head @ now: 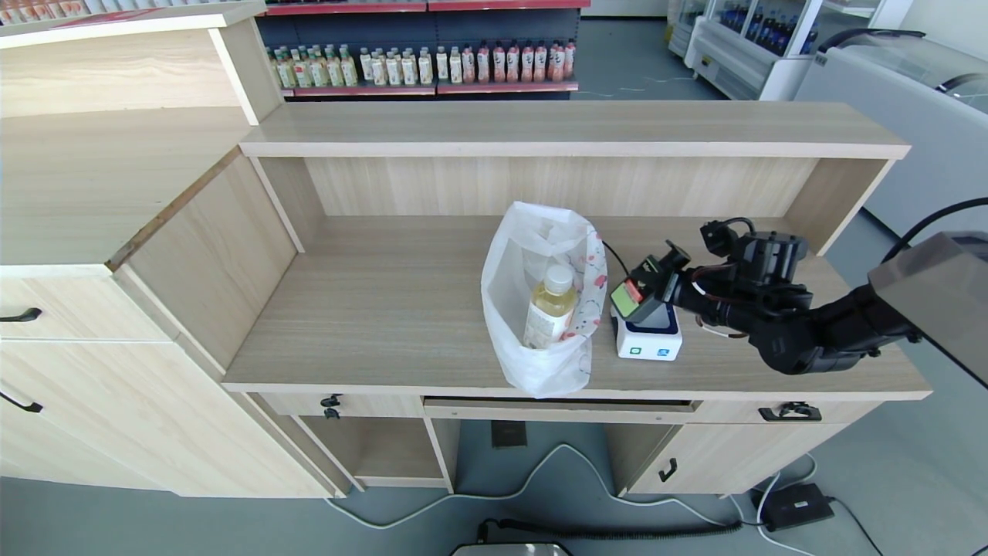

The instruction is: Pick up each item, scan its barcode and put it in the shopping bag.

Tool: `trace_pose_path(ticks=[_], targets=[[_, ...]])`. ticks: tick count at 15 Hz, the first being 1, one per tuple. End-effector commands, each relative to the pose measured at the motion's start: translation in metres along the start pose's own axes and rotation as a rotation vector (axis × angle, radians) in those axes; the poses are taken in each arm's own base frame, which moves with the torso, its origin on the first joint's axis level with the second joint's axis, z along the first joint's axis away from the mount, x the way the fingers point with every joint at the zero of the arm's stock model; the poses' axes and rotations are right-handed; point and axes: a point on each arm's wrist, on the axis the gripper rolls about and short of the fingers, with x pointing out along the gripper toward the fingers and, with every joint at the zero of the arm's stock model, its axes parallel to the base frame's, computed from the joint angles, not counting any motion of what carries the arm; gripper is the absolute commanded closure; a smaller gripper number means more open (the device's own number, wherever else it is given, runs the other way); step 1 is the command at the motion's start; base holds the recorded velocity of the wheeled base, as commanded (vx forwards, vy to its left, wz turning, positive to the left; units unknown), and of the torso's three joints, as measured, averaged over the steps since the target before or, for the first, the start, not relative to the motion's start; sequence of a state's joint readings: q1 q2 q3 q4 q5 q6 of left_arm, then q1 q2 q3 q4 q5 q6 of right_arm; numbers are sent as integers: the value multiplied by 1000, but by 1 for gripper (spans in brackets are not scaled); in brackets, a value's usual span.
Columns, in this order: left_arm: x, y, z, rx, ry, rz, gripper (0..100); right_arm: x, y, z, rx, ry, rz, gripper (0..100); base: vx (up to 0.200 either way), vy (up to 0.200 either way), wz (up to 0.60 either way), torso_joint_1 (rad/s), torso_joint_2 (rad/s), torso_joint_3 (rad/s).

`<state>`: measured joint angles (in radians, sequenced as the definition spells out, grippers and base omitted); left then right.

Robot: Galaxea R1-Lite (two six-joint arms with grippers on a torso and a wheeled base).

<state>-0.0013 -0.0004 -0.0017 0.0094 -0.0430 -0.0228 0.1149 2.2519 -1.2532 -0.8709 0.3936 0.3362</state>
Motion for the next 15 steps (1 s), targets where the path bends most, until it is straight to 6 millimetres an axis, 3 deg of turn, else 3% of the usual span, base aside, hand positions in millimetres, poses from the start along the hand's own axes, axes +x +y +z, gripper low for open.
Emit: trace_pose_path(ticks=[1, 5, 8, 9, 10, 12, 13, 14, 15], targets=[[0, 0, 0, 0, 2, 0, 0, 2, 1, -1, -1, 0, 2, 100, 0, 0, 0, 0, 0, 0], [0, 0, 0, 0, 0, 0, 0, 1, 2, 1, -16, -3, 0, 100, 0, 0, 0, 0, 0, 0], [0, 0, 0, 0, 0, 0, 0, -30, 28, 34, -104, -64, 20, 100, 0, 0, 0, 0, 0, 0], [0, 0, 0, 0, 0, 0, 0, -67, 47, 51, -204, -95, 21, 100, 0, 0, 0, 0, 0, 0], [0, 0, 0, 0, 0, 0, 0, -98, 51, 56, -318, -104, -13, 100, 0, 0, 0, 0, 0, 0], [0, 0, 0, 0, 0, 0, 0, -164, 42, 55, -592, -102, -145, 100, 0, 0, 0, 0, 0, 0], [0, 0, 0, 0, 2, 0, 0, -185, 41, 52, -646, -93, -187, 100, 0, 0, 0, 0, 0, 0], [0, 0, 0, 0, 0, 0, 0, -222, 40, 52, -747, -96, -278, 100, 0, 0, 0, 0, 0, 0], [0, 0, 0, 0, 0, 0, 0, -233, 37, 56, -779, -106, -323, 100, 0, 0, 0, 0, 0, 0]])
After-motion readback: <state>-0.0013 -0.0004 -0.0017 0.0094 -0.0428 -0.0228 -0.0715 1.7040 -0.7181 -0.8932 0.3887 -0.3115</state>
